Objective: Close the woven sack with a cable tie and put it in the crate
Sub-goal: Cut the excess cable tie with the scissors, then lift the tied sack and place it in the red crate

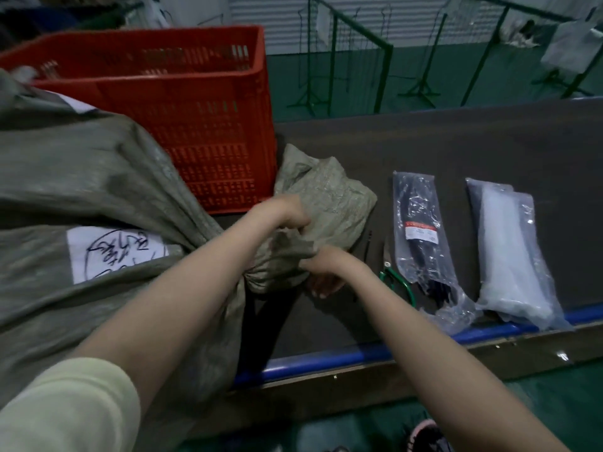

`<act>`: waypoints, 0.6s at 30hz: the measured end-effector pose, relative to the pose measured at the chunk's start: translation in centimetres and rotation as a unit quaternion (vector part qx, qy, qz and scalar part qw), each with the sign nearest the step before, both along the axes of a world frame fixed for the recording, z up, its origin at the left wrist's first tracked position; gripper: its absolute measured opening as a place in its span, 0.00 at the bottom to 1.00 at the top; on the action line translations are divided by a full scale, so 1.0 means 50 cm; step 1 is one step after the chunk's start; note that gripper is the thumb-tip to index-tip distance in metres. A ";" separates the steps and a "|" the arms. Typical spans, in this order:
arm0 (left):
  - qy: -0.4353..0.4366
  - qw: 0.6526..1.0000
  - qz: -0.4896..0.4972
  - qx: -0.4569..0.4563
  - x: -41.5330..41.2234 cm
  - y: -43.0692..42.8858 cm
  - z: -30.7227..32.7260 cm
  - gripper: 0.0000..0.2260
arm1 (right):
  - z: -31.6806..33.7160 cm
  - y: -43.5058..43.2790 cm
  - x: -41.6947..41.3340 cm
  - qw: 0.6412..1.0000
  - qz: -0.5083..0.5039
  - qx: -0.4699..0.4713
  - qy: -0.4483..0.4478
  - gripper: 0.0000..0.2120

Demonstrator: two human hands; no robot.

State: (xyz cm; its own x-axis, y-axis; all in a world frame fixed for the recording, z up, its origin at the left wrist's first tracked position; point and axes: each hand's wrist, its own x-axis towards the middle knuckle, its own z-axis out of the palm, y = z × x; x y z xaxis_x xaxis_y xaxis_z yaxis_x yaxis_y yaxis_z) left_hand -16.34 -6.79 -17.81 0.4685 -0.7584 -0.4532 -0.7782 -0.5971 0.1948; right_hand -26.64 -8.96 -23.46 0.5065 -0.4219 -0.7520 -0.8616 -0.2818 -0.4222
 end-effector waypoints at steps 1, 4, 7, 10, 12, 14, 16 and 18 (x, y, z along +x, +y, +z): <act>-0.056 0.998 -0.002 0.014 0.022 0.015 0.011 0.13 | 0.001 0.019 0.018 0.999 0.014 0.046 0.019 0.25; -0.221 0.963 -0.045 0.148 0.083 0.072 0.027 0.25 | -0.004 0.071 0.053 0.995 0.039 0.096 0.009 0.37; -0.234 0.926 -0.072 0.286 0.151 0.115 0.016 0.32 | -0.014 0.114 0.070 0.988 0.049 0.147 0.007 0.44; -0.195 0.925 -0.044 0.324 0.192 0.159 0.013 0.36 | -0.024 0.162 0.100 0.981 -0.009 0.177 -0.076 0.34; -0.177 0.946 -0.042 0.269 0.217 0.185 0.023 0.30 | -0.029 0.190 0.128 0.973 -0.074 0.112 -0.186 0.26; -0.157 0.968 -0.037 0.191 0.238 0.195 0.037 0.22 | -0.024 0.200 0.143 0.959 -0.118 0.032 -0.255 0.20; -0.135 0.984 -0.020 0.116 0.257 0.209 0.066 0.17 | 0.000 0.207 0.157 0.947 -0.132 -0.021 -0.292 0.16; -0.122 0.991 0.007 0.055 0.278 0.221 0.098 0.15 | 0.036 0.211 0.170 0.929 -0.143 -0.048 -0.338 0.15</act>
